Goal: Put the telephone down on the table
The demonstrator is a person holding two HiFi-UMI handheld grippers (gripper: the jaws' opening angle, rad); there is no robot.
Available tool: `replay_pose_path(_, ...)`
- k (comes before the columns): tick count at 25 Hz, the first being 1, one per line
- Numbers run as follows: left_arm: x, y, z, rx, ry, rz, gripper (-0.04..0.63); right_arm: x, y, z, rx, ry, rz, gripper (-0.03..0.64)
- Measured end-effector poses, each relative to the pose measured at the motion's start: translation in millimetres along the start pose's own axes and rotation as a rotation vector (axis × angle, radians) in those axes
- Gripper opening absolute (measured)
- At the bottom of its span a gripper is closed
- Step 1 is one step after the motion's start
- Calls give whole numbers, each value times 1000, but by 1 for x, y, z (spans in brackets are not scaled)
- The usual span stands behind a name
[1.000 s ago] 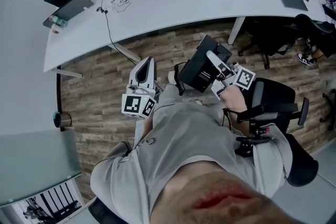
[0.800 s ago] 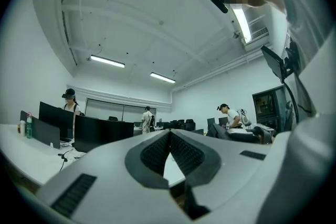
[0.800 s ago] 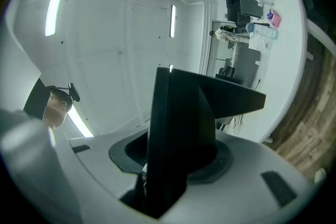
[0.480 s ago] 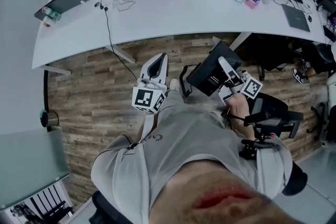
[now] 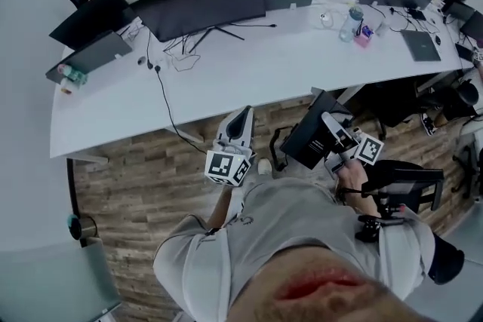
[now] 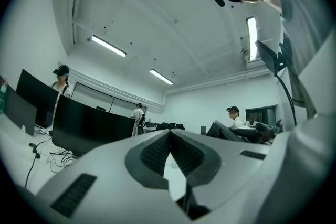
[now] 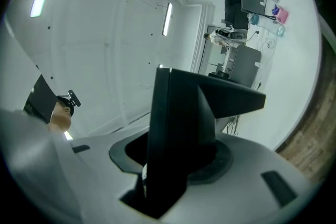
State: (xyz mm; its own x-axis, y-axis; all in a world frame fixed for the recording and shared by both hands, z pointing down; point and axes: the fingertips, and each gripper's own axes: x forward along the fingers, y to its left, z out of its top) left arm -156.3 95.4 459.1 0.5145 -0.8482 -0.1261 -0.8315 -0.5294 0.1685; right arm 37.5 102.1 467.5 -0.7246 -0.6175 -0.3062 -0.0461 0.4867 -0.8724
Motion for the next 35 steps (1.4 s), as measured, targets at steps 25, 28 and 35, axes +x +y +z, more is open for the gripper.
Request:
replay_pose_path(25,102,65,11,-71,-43,-90,9,79,-41,32,-26,-44,53,186)
replay_pose_path(28,113,84,6,-64,-22,-30,9,101,-56,46,4,-3,81,186)
replay_pose_path(35,158,122,3,-7,23,49,9,153,-103,89,48,85,122,186)
